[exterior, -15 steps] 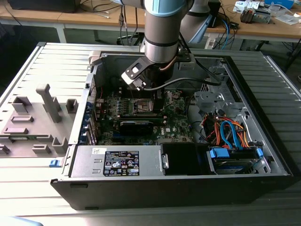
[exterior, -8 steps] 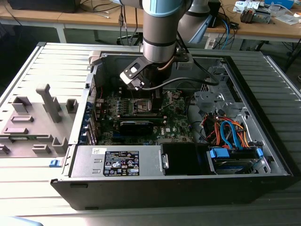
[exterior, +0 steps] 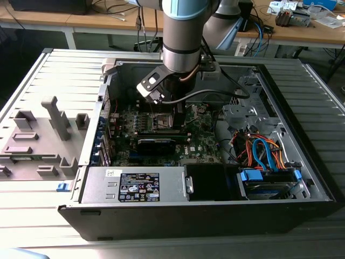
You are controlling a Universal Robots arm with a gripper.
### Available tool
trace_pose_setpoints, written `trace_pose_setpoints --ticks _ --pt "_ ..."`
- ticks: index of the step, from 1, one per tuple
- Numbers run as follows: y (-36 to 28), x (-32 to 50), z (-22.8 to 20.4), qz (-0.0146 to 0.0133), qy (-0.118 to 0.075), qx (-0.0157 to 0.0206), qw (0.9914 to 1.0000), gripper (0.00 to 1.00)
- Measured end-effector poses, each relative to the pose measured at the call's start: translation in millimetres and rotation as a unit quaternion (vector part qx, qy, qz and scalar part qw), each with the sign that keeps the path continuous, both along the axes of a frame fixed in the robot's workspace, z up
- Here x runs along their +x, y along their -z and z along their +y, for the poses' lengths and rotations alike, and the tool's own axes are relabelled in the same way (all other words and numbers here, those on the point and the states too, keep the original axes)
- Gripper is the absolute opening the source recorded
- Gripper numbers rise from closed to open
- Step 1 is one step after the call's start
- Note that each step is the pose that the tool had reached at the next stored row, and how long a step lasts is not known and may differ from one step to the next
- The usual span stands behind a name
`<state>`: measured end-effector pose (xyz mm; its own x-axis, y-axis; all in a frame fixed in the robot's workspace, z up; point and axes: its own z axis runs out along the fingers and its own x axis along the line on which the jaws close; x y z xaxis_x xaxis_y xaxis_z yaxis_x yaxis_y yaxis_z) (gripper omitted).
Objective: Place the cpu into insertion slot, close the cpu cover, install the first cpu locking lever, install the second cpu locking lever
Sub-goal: 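Place the cpu into insertion slot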
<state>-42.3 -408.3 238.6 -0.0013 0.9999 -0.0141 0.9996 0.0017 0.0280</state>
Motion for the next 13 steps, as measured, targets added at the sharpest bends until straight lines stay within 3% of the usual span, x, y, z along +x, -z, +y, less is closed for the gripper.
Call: trace_pose_setpoints --ticks 13 --pt "2.0 -0.3 1.3 0.0 0.0 -0.0003 1.0 0.55"
